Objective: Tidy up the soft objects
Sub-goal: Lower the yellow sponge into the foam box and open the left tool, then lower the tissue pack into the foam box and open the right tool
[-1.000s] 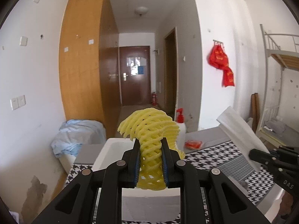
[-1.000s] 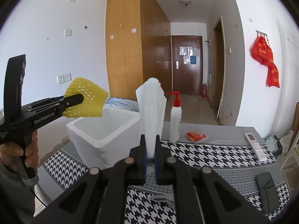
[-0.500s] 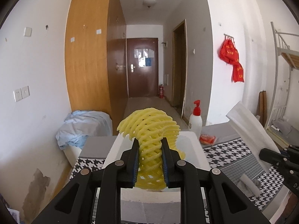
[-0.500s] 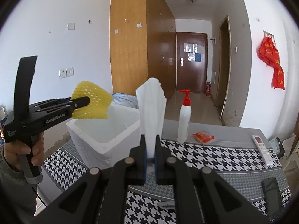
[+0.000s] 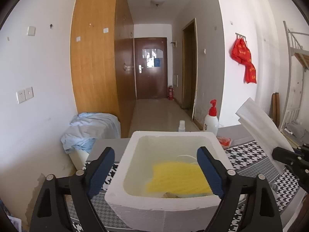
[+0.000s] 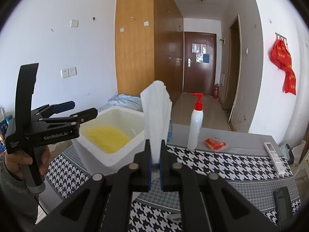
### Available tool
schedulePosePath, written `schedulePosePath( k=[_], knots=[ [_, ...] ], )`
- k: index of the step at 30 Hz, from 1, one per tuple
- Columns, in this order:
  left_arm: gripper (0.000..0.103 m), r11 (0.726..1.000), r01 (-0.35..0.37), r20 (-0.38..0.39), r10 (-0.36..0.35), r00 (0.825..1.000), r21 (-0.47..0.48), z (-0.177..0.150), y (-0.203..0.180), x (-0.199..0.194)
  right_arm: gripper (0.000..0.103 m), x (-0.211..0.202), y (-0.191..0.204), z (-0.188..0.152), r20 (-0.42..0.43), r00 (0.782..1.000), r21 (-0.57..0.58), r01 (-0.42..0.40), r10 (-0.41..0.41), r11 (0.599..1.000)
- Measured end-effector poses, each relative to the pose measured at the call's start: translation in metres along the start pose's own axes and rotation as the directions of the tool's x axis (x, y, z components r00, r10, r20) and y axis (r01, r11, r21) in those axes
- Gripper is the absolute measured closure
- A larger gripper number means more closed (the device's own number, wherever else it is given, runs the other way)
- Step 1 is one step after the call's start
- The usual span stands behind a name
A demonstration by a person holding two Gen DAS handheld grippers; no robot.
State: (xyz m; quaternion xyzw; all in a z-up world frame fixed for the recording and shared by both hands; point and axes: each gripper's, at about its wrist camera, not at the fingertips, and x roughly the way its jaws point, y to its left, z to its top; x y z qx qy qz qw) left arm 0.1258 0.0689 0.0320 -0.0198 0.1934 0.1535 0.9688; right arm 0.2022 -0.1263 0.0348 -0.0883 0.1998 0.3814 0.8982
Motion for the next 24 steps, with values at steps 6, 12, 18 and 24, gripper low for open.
schedulePosePath(
  k=[6, 12, 18, 24],
  knots=[
    [0.012, 1.0, -0.011, 0.006, 0.011, 1.0, -0.024, -0.002, 0.012, -0.005, 0.094, 0.004, 0.007, 0.006, 0.002, 1.0, -0.012, -0.01, 0.01, 1.0],
    [0.007, 0.999, -0.034, 0.032, 0.036, 0.999, -0.035, -0.002, 0.023, -0.015, 0.094, 0.009, 0.017, 0.014, 0.005, 1.0, -0.025, -0.026, 0.026, 0.999],
    [0.001, 0.998, -0.06, 0.061, 0.062, 0.996, -0.027, -0.003, 0.029, -0.024, 0.094, 0.014, 0.027, 0.022, 0.016, 0.998, -0.037, -0.053, 0.053, 0.998],
    [0.001, 0.996, -0.081, 0.067, 0.083, 0.994, -0.03, -0.004, 0.038, -0.029, 0.094, 0.025, 0.037, 0.026, 0.001, 0.996, -0.043, -0.086, 0.086, 0.995]
  ],
)
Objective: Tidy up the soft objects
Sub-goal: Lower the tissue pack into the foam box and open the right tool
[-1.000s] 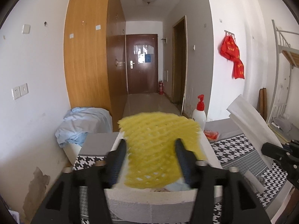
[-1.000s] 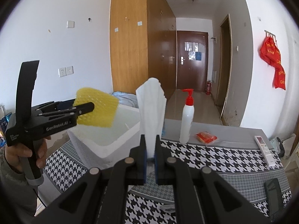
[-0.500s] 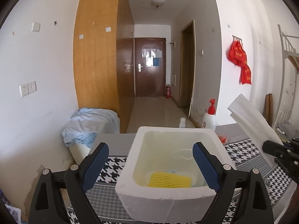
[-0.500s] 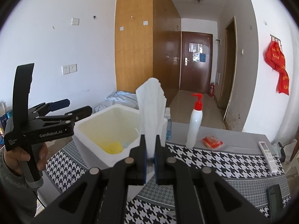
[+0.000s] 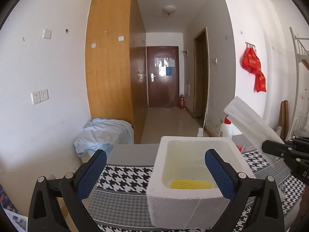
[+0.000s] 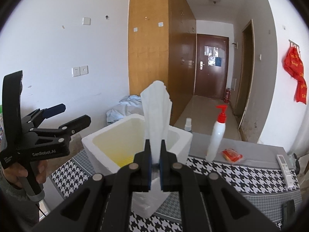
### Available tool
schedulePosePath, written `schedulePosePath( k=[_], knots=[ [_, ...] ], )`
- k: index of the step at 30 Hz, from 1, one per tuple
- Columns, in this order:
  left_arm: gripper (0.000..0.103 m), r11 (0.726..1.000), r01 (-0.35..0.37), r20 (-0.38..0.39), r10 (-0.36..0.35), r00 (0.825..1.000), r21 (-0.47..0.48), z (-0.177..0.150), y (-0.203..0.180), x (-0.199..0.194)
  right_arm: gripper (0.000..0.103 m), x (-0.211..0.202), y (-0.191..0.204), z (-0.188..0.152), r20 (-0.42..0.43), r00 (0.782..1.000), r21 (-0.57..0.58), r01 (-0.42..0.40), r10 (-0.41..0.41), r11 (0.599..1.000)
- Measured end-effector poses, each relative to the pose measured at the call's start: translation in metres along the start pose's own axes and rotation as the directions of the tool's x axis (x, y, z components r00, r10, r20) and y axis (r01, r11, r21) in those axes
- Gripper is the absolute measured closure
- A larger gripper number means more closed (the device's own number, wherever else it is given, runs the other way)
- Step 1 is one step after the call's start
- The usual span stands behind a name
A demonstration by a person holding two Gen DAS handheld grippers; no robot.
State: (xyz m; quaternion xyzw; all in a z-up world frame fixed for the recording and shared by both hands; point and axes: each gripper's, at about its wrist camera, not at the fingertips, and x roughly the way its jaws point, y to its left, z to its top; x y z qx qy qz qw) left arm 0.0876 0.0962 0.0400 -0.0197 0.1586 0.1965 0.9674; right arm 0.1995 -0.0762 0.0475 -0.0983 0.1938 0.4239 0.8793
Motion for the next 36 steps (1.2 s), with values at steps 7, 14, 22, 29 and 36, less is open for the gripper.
schedulePosePath(
  k=[7, 14, 22, 29, 36],
  knots=[
    [0.001, 0.999, -0.031, -0.016, 0.031, 0.999, -0.011, -0.005, 0.013, 0.001, 0.094, 0.014, 0.007, 0.005, -0.019, 0.999, 0.001, -0.03, 0.03, 1.0],
    [0.001, 0.999, -0.046, -0.02, 0.045, 0.999, -0.019, -0.008, 0.023, 0.0, 0.094, 0.03, 0.016, 0.007, -0.047, 0.998, -0.013, -0.052, 0.052, 0.999],
    [0.001, 0.998, -0.054, -0.027, 0.054, 0.998, -0.031, -0.014, 0.03, -0.003, 0.094, 0.043, 0.019, 0.009, -0.072, 0.995, 0.01, -0.062, 0.063, 0.998],
    [0.001, 0.997, -0.068, -0.032, 0.067, 0.997, -0.043, -0.018, 0.039, -0.006, 0.049, 0.053, 0.02, 0.008, -0.089, 0.993, 0.026, -0.077, 0.079, 0.997],
    [0.001, 0.996, -0.07, -0.03, 0.069, 0.997, -0.048, -0.019, 0.041, -0.008, 0.037, 0.045, 0.024, 0.008, -0.071, 0.993, 0.028, -0.088, 0.089, 0.996]
  ],
)
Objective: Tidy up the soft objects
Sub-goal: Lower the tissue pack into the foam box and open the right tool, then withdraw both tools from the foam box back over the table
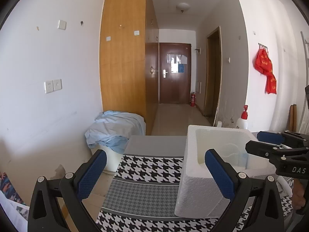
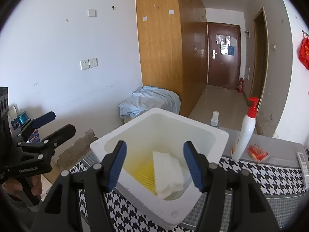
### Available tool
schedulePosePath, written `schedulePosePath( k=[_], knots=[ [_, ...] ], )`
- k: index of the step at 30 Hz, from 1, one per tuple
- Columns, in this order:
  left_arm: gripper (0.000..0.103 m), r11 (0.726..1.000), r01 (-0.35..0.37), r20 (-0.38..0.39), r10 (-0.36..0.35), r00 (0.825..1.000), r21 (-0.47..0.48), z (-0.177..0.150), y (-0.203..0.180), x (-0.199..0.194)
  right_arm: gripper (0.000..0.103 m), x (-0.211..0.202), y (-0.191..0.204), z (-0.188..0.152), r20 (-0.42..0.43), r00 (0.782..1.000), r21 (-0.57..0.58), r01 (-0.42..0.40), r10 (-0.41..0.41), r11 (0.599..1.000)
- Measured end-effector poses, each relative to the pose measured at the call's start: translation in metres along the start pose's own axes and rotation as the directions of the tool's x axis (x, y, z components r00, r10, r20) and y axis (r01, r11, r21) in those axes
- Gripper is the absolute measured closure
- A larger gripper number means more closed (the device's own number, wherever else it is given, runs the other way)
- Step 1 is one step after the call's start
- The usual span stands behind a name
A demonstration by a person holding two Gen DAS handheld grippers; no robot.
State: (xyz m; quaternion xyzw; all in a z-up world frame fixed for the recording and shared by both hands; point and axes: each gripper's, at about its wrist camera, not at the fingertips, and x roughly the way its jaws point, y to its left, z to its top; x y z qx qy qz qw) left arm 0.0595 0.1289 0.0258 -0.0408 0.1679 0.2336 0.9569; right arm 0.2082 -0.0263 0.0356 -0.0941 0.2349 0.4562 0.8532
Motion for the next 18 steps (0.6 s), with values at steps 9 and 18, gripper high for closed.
schedulePosePath(
  k=[9, 18],
  knots=[
    [0.001, 1.0, 0.012, 0.01, -0.012, 1.0, 0.003, 0.002, -0.005, -0.008, 0.029, -0.018, -0.002, -0.002, 0.032, 0.999, 0.009, 0.017, -0.017, 1.0],
    [0.001, 1.0, 0.02, 0.036, -0.021, 0.999, 0.02, 0.005, -0.015, -0.023, 0.017, -0.043, -0.002, -0.006, 0.083, 0.996, -0.001, 0.039, -0.039, 0.999]
  ],
)
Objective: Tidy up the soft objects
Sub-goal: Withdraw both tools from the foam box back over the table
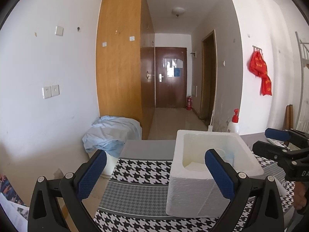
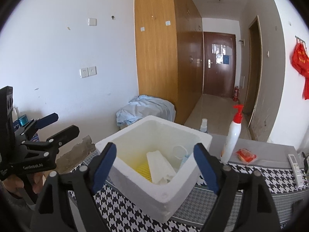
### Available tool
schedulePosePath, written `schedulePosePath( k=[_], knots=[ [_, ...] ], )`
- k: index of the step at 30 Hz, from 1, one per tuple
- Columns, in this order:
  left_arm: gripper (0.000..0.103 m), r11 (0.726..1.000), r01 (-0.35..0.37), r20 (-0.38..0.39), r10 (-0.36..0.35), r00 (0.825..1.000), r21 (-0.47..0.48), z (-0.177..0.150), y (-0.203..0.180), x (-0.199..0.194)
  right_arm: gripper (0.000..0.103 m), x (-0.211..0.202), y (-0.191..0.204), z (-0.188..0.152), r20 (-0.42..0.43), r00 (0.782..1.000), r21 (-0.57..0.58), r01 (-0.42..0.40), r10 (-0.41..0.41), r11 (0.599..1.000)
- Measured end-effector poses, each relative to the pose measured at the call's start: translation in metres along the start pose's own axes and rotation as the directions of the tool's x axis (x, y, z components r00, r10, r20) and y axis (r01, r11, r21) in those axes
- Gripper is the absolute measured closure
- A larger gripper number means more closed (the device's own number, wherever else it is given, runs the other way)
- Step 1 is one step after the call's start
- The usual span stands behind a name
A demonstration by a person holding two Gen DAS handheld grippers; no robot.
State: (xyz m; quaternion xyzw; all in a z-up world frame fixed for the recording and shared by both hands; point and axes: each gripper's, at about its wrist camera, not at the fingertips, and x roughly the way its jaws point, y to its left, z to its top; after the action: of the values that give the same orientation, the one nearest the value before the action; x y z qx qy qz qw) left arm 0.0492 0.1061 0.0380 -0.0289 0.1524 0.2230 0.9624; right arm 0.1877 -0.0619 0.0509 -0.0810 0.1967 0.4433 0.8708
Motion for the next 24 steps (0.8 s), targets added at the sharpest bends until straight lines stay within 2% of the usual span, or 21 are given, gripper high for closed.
schedulePosePath(
  k=[15, 19, 24],
  knots=[
    [0.001, 0.999, 0.036, 0.032, -0.037, 0.999, 0.027, 0.008, -0.02, -0.024, 0.016, -0.035, -0.006, -0.005, 0.051, 0.999, 0.0, 0.018, -0.018, 1.0],
    [0.001, 0.998, 0.053, 0.041, -0.054, 0.998, 0.024, 0.01, -0.024, -0.031, 0.008, -0.046, -0.007, -0.007, 0.071, 0.997, -0.001, 0.024, -0.024, 1.0],
    [0.001, 0.997, 0.073, 0.055, -0.075, 0.996, 0.031, 0.011, -0.031, -0.04, 0.007, -0.059, -0.007, -0.009, 0.094, 0.995, -0.008, 0.038, -0.037, 0.999]
  ],
)
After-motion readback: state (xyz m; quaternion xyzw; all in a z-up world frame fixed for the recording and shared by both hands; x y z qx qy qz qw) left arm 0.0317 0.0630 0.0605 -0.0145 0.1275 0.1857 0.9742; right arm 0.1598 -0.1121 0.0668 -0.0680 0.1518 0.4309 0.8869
